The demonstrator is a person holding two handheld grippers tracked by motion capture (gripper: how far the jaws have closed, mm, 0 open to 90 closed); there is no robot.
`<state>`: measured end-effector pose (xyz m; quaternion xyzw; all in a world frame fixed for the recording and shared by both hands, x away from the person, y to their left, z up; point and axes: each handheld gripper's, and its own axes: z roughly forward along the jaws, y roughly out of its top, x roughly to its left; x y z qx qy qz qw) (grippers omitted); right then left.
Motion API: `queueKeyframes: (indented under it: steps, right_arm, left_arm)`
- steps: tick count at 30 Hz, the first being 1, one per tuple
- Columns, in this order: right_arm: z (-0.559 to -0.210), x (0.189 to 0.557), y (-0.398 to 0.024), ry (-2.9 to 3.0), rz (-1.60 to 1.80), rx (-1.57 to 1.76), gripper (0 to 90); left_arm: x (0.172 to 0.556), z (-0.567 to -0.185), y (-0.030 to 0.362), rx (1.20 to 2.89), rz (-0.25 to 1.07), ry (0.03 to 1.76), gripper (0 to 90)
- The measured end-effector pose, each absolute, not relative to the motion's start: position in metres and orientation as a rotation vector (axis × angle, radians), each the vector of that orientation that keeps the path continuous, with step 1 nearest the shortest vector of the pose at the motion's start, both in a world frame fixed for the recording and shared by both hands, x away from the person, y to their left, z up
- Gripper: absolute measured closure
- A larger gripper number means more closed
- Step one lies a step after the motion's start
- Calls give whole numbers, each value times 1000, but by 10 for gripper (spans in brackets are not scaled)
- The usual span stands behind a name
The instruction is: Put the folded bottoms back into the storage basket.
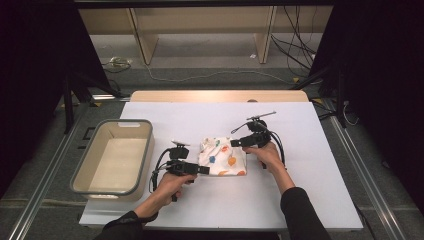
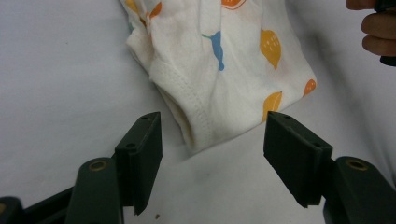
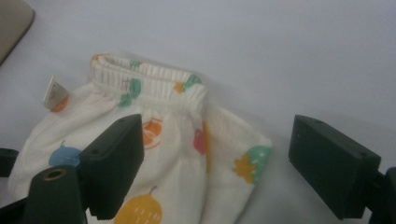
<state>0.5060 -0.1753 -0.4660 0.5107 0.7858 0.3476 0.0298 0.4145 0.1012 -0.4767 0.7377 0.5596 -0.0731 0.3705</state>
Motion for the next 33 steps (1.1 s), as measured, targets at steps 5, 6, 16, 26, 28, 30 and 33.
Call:
queueKeyframes:
  steps: [5, 6, 16, 26, 28, 30, 33]
  right_arm:
    - [-468, 510, -173, 2422, 1062, 1585, 204]
    - [-468, 511, -172, 2421, 1059, 1590, 207]
    - [-476, 513, -166, 2433, 1014, 1614, 273]
    - [-477, 512, -164, 2442, 1043, 1619, 594]
    - [-478, 512, -163, 2455, 1053, 1618, 681]
    - [-479, 511, -160, 2472, 1048, 1602, 760]
    - [-478, 510, -157, 2482, 1049, 1569, 817]
  left_arm:
    - [415, -480, 97, 1908, -193, 1428, 430]
    - [415, -480, 97, 1908, -193, 1428, 439]
    - [417, -483, 93, 1894, -190, 1451, 591]
    - [418, -485, 93, 1903, -157, 1458, 773]
    - [418, -485, 93, 1903, -152, 1456, 802]
    - [417, -483, 91, 1919, -136, 1444, 817]
    - [416, -482, 90, 1944, -111, 1424, 831]
